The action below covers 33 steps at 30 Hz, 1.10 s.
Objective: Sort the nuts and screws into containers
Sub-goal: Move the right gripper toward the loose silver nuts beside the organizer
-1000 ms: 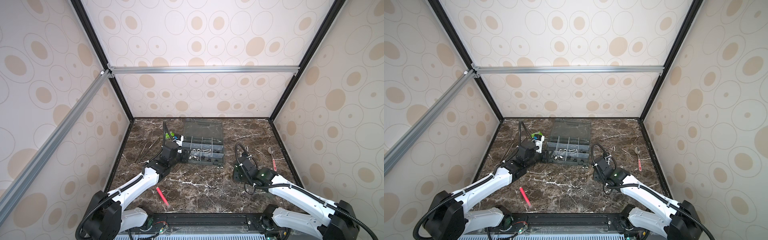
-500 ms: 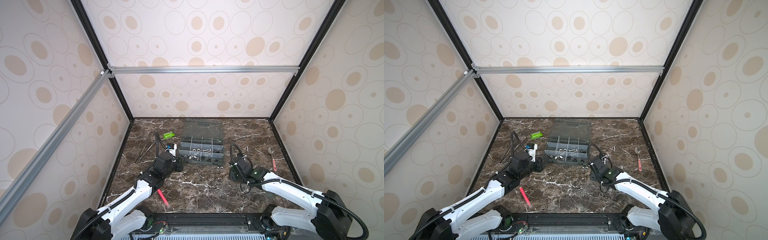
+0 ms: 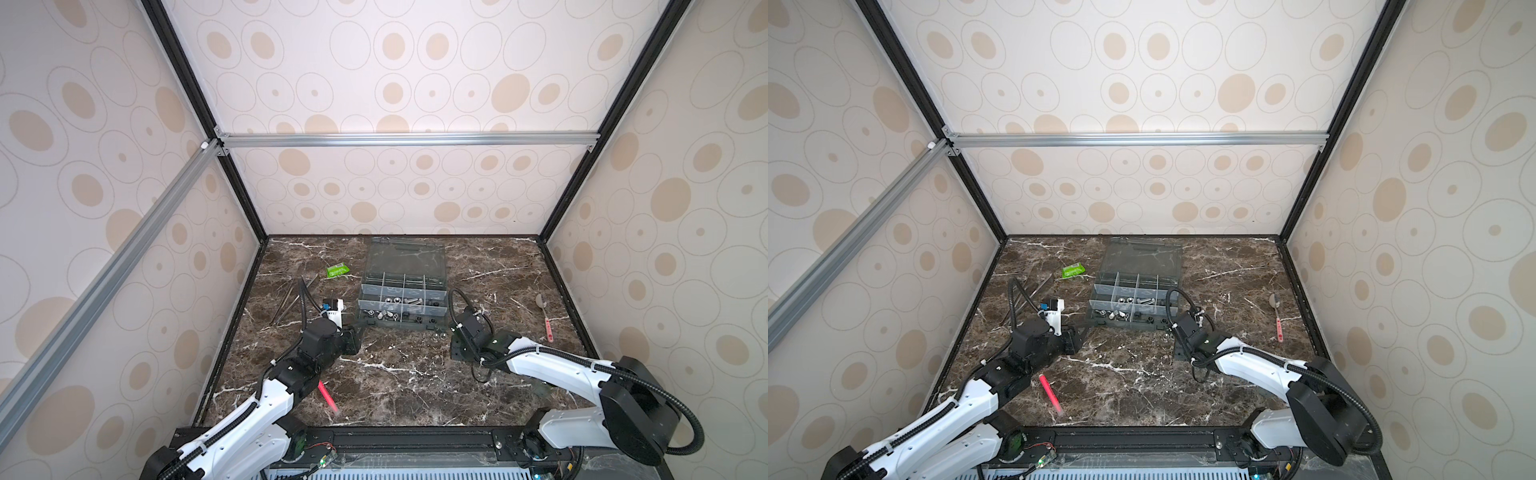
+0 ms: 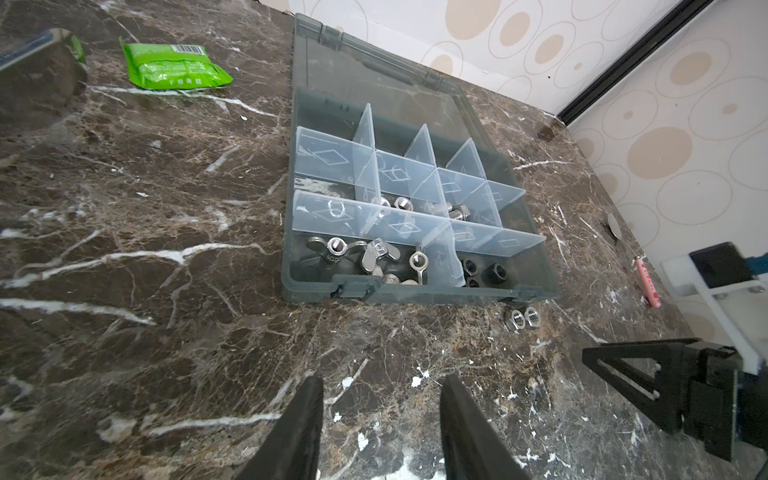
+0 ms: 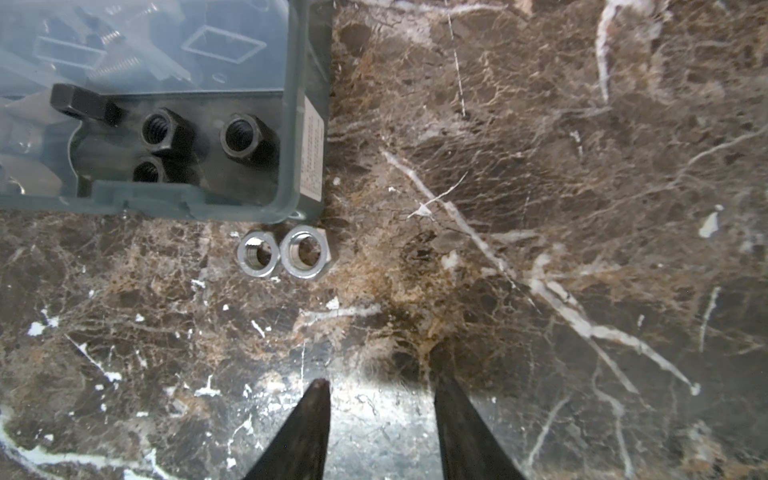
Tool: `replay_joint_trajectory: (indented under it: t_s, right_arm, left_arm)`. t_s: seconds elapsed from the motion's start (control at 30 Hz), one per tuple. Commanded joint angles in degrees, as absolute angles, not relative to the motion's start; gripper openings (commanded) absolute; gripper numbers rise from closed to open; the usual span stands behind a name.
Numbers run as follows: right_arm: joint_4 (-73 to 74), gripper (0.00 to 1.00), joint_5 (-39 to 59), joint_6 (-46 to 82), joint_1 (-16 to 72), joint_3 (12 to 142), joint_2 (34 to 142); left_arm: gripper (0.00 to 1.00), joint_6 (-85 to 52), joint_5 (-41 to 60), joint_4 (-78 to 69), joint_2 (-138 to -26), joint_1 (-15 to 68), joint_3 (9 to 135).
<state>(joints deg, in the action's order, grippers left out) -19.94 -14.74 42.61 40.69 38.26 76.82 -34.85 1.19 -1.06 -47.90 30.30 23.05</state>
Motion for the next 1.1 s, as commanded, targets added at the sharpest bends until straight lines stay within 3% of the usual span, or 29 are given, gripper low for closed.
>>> replay_joint_trajectory:
  t_s: [0.0,1.07]
  right_arm:
    - [-18.3,0.45,-14.4,41.4,40.4,39.8,78.6]
    - [-18.2,0.44,-16.2,35.9,39.7,50.2,92.3]
  left_arm:
    - [0.46,-36.1,0.0,0.3,-46.5,29.9,22.5]
    - [0.47,-37.5,-0.5,2.6,-41.9,29.8,19.5]
